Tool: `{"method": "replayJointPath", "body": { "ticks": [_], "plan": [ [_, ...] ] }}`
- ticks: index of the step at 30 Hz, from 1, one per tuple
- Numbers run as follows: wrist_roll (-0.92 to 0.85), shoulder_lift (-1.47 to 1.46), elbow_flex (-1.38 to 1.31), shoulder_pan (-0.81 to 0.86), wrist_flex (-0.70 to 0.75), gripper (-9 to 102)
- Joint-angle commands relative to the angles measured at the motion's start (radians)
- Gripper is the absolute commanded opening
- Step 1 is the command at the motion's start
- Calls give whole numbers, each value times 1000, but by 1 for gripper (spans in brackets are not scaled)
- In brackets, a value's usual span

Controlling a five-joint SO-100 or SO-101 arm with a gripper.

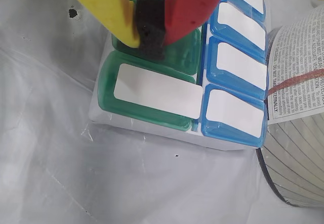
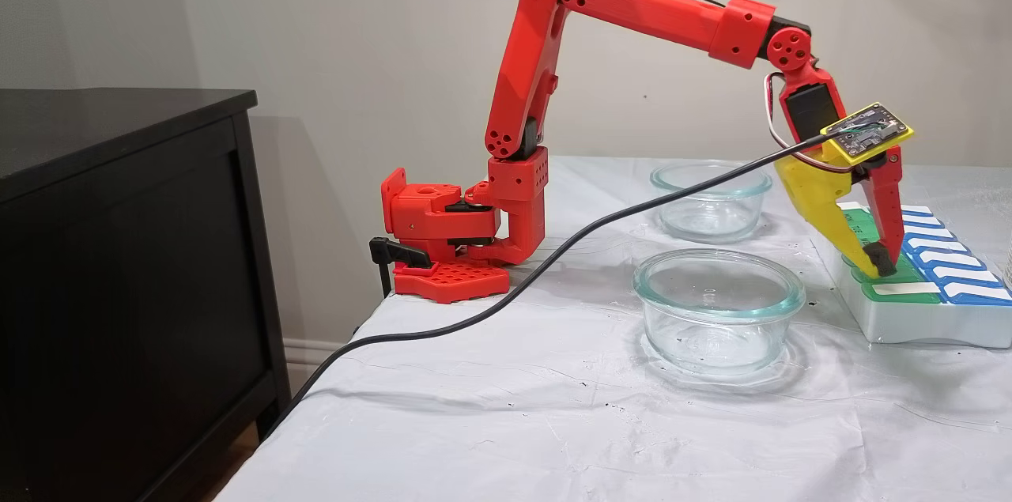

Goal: Sort medicines into box.

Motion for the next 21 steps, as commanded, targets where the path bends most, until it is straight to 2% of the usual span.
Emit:
{"method": "replayJointPath", "body": {
  "ticks": [1, 4, 8, 12, 17, 21],
  "plan": [
    [-21, 249, 153, -5, -147, 0],
    [-17, 413, 279, 0, -230, 0],
    [14, 614, 408, -5, -239, 0],
    [15, 877, 658, -34, -331, 0],
    [-38, 1218, 881, -97, -181, 0],
    [-72, 1486, 954, -138, 54, 0]
  ]
}}
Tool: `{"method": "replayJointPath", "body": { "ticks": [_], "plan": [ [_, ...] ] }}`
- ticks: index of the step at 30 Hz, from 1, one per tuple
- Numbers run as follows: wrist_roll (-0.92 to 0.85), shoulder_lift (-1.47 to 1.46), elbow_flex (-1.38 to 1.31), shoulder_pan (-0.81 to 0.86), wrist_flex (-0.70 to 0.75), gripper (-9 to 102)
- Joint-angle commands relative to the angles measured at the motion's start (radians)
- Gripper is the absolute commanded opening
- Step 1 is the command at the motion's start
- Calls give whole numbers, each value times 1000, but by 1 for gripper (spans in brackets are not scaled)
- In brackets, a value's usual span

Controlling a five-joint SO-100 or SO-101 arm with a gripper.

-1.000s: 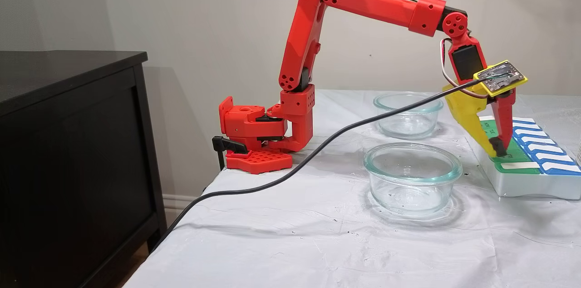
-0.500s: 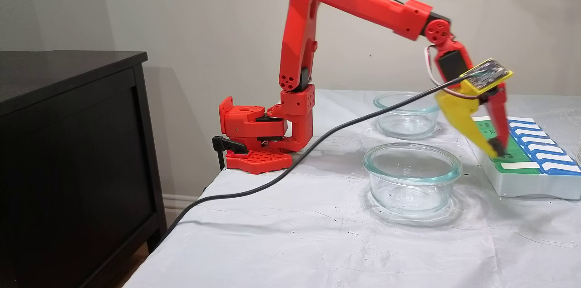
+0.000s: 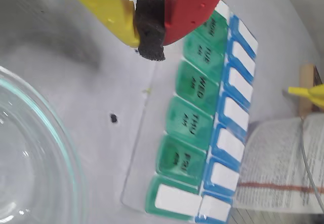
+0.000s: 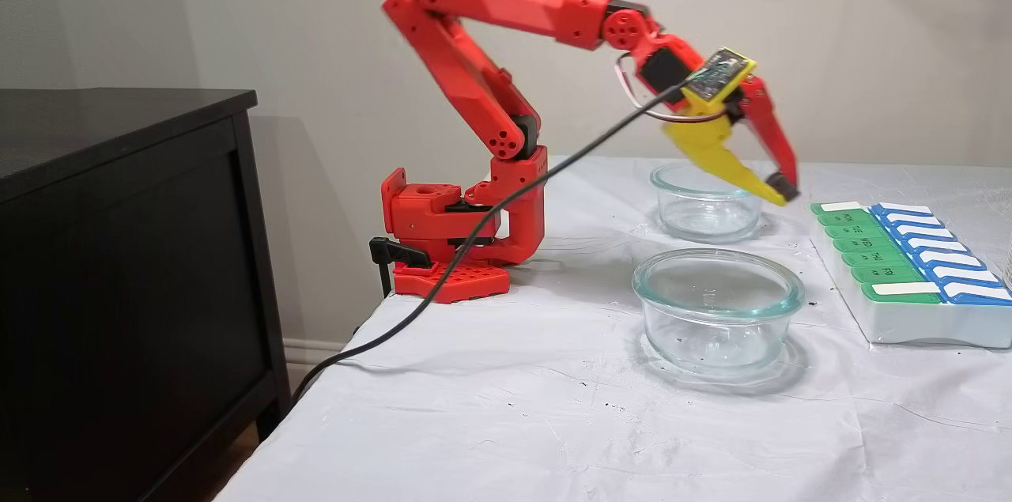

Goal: Sort medicines into box.

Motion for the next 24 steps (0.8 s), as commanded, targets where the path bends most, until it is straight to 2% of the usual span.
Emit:
{"method": "replayJointPath", "body": {
  "ticks": [1, 9, 14, 18, 24],
  "plan": [
    [-38, 307, 12, -52, 218, 0],
    [-169, 307, 202, -146, 430, 0],
    [-318, 307, 287, -256, 453, 7],
    [-301, 305, 296, -259, 511, 5],
    [-333, 305, 299, -265, 509, 2]
  ]
}}
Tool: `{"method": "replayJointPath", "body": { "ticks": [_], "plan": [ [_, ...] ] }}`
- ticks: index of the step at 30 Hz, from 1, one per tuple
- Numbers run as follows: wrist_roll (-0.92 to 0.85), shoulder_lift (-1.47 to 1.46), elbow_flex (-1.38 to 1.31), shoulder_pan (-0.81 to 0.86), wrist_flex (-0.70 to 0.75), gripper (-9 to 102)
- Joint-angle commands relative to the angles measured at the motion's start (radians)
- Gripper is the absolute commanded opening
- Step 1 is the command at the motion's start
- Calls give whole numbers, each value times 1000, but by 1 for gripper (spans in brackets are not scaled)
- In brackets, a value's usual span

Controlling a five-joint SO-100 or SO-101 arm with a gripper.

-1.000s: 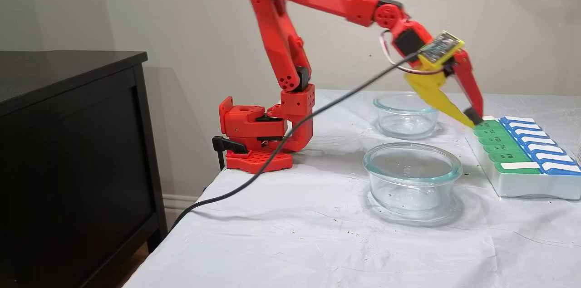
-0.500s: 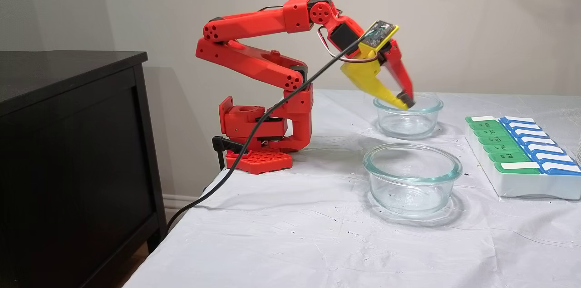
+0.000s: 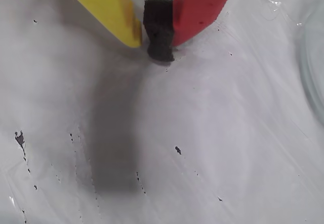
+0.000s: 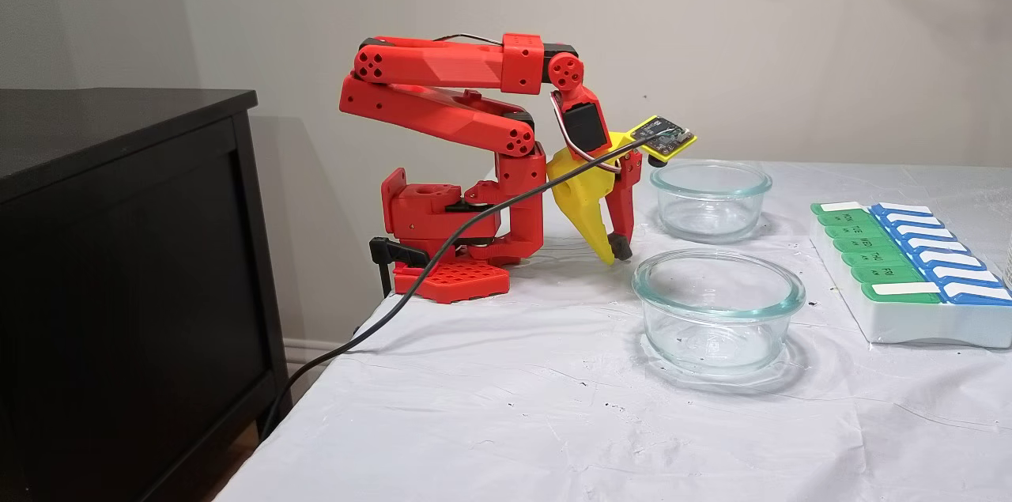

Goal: Sort medicines into box.

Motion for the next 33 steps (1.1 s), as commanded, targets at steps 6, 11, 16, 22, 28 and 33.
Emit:
{"method": "replayJointPath", "body": {
  "ticks": [6, 11, 16, 22, 28, 33],
  "plan": [
    [-318, 28, 0, -35, 12, 1],
    [-1451, 28, 86, 12, 84, 5],
    [-963, 29, 86, 12, 86, 5],
    [-1019, 29, 86, 14, 89, 5],
    [-1020, 29, 86, 14, 89, 5],
    [-1020, 29, 86, 14, 89, 5]
  ]
}}
